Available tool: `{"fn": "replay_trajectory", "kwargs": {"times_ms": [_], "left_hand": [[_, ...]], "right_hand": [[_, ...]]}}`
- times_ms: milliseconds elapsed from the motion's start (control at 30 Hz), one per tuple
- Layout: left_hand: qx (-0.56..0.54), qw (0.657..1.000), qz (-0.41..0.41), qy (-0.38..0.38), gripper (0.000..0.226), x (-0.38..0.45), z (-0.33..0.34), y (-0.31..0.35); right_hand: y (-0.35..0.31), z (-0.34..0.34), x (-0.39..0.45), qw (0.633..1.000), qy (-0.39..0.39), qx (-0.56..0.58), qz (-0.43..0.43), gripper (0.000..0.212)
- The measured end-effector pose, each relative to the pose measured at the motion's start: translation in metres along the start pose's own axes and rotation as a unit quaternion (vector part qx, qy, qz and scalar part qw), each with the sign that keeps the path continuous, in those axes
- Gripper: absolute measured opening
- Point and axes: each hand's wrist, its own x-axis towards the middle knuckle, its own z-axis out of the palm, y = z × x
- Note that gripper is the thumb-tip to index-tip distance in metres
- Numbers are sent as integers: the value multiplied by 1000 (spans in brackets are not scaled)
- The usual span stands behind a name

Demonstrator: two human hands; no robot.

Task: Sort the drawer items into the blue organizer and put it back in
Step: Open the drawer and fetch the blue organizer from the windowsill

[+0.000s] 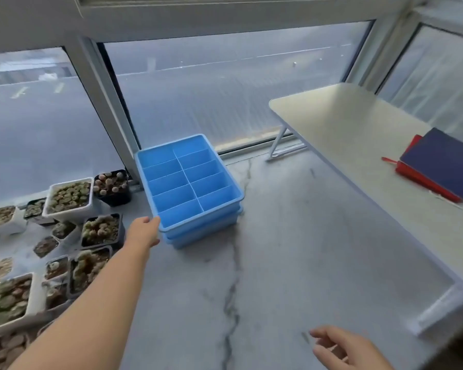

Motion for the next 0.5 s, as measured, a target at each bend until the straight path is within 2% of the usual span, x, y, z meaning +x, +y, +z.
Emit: {"fn": "replay_trajectory", "kwargs": {"times_ms": [67,167,233,267,367,500], "left_hand": [[-4,999,-30,-11,23,21,9,3],[-2,999,-46,-5,27,38,18,6],[-31,999,-44,-7,19,39,20,11],[-50,998,-33,-8,11,36,20,15],[-102,995,21,-6,9,13,17,29],[-132,988,74,-21,22,-55,-1,31]], "right_hand": [[4,0,-8,999,11,11,32,22],[9,-2,-12,998,19,18,54,12],[10,-1,-13,998,26,19,53,11],[9,0,-15,998,27,20,52,12],[9,3,-26,997,40,30,53,12],[20,2,-52,996,50,59,54,10]]}}
